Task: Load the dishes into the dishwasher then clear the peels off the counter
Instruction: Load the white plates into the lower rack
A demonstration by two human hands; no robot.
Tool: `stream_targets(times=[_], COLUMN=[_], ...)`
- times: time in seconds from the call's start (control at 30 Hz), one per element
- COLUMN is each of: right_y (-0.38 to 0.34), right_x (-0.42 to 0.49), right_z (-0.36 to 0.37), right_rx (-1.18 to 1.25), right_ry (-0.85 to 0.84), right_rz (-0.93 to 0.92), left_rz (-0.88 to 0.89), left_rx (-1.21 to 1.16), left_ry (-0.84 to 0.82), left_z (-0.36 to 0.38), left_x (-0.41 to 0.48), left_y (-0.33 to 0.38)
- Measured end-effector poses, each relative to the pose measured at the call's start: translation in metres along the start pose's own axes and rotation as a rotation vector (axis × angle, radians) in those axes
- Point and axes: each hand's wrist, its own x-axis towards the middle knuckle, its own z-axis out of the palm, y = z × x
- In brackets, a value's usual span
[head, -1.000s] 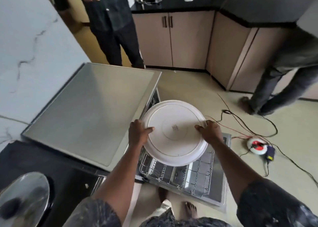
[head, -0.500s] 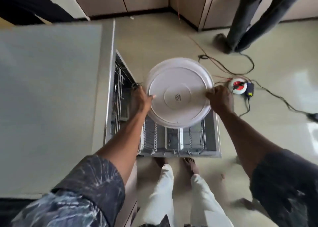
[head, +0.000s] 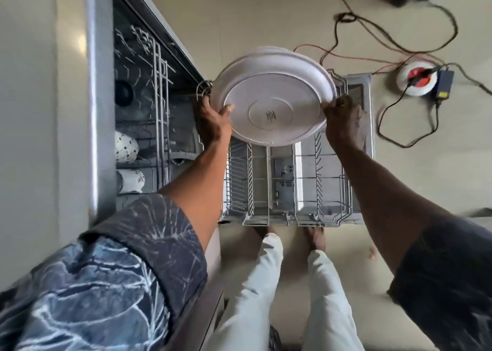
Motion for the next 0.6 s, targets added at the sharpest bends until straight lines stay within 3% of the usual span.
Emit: stream_targets(times=[0.13,0.6], right_y=[0.020,0.033], right_x=[0.016,0.059], right_z=[0.021,0.059], right_rx=[-0.023,-0.062], right_ry=[0.047,-0.047], right_rz=[-0.022,-0.025], left_rz=[-0.008,-0.065], left_rx=[-0.014,-0.010], left_ry=[0.013,0.031], left_z=[0.027,0.088], left_x=[0.016,0.077], left_y=[-0.020,-0.063])
